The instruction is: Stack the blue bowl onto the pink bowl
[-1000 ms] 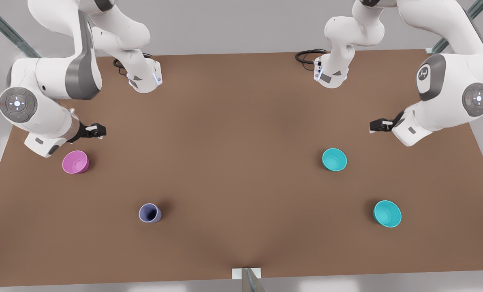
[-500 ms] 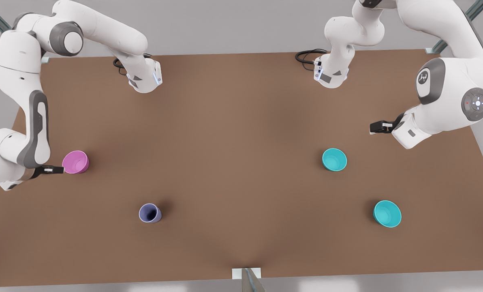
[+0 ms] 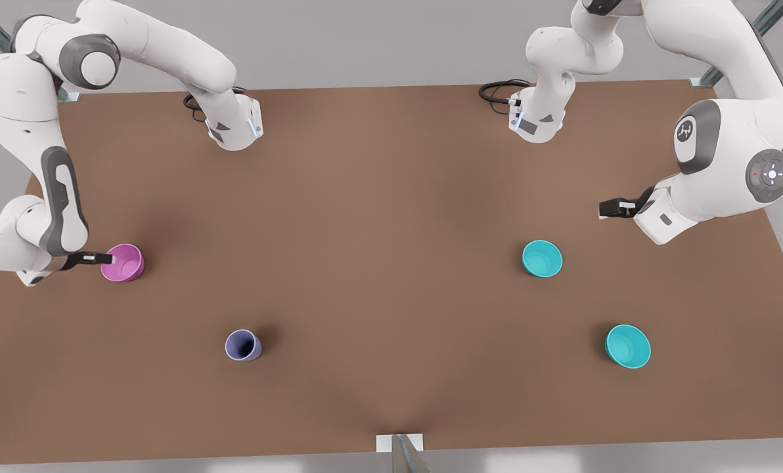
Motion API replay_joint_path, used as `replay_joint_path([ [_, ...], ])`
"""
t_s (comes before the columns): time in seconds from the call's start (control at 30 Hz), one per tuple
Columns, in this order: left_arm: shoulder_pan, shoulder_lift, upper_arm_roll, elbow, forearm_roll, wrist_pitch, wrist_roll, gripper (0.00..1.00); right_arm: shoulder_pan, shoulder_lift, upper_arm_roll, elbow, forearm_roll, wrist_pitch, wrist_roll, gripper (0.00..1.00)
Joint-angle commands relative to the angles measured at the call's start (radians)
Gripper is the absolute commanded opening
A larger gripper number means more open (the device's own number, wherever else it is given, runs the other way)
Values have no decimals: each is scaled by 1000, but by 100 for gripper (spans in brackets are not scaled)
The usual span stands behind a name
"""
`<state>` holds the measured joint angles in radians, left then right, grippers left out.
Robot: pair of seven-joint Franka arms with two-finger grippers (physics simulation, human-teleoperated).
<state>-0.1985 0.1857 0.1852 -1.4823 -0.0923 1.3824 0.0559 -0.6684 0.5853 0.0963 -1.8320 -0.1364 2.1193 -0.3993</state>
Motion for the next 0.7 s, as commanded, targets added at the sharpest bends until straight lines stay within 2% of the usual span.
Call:
replay_joint_path([
  [0.0,1,0,0,0,0,-2,4,100,-2,-2,0,-13,29,11,-131,100],
  [0.13,1,0,0,0,0,-13,4,100,0,-9,0,-43,49,7,-131,96],
  [0.23,1,-2,0,0,0,-14,4,100,1,-10,0,-39,47,4,-131,59],
  [0.37,1,0,0,0,2,-14,4,100,1,-21,26,-24,57,-41,-134,21],
  [0.5,8,0,0,2,2,-14,4,100,3,-21,37,-16,103,-64,-184,21],
  [0.6,7,-2,0,2,2,-14,4,100,23,-120,108,-12,259,-278,-187,21],
  [0.67,7,0,0,2,2,-14,4,100,164,-220,108,-44,402,-351,-156,21],
])
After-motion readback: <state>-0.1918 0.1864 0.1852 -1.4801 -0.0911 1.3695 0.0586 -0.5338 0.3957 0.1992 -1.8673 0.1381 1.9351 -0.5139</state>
